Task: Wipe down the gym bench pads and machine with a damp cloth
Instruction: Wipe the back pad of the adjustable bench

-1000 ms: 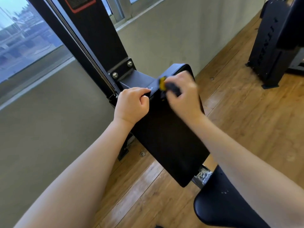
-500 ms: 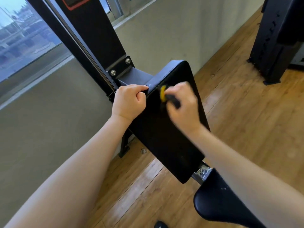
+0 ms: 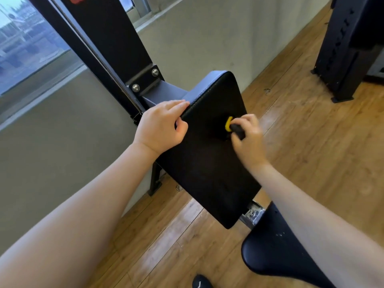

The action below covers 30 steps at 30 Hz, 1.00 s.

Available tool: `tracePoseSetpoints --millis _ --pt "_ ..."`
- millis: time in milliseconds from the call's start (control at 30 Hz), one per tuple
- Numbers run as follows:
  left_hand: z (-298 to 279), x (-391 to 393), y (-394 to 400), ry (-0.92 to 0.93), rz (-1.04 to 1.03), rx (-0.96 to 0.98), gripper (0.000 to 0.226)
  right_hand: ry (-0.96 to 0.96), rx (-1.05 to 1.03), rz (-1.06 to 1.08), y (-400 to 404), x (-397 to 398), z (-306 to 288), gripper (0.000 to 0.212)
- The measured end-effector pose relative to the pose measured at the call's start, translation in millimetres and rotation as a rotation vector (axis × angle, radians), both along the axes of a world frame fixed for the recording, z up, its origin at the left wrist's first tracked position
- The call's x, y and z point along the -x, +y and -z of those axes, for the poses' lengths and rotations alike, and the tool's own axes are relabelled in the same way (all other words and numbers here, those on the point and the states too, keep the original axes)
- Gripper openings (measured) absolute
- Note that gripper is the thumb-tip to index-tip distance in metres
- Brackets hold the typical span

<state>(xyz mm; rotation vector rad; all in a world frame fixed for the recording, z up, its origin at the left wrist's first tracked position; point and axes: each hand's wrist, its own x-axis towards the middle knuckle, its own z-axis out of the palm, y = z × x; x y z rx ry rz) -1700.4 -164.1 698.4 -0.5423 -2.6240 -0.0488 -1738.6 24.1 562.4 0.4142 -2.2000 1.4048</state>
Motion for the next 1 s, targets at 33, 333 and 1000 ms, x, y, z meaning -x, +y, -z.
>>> tracePoseSetpoints --millis 33,333,1000 --pt "-0.6 0.0 0.3 0.002 0.0 0.006 0.046 0.096 0.002 -0.103 -14.7 -21.4 -1.3 0.02" --pt "3.0 -0.7 1.9 0.042 -0.025 0.137 0.045 0.179 -0.233 -0.296 -25.3 -29.8 40.1 0.024" --pt "6.6 2.7 5.8 0.117 -0.059 0.408 0.045 0.338 -0.397 -0.5 -32.5 -48.2 44.9 0.018"
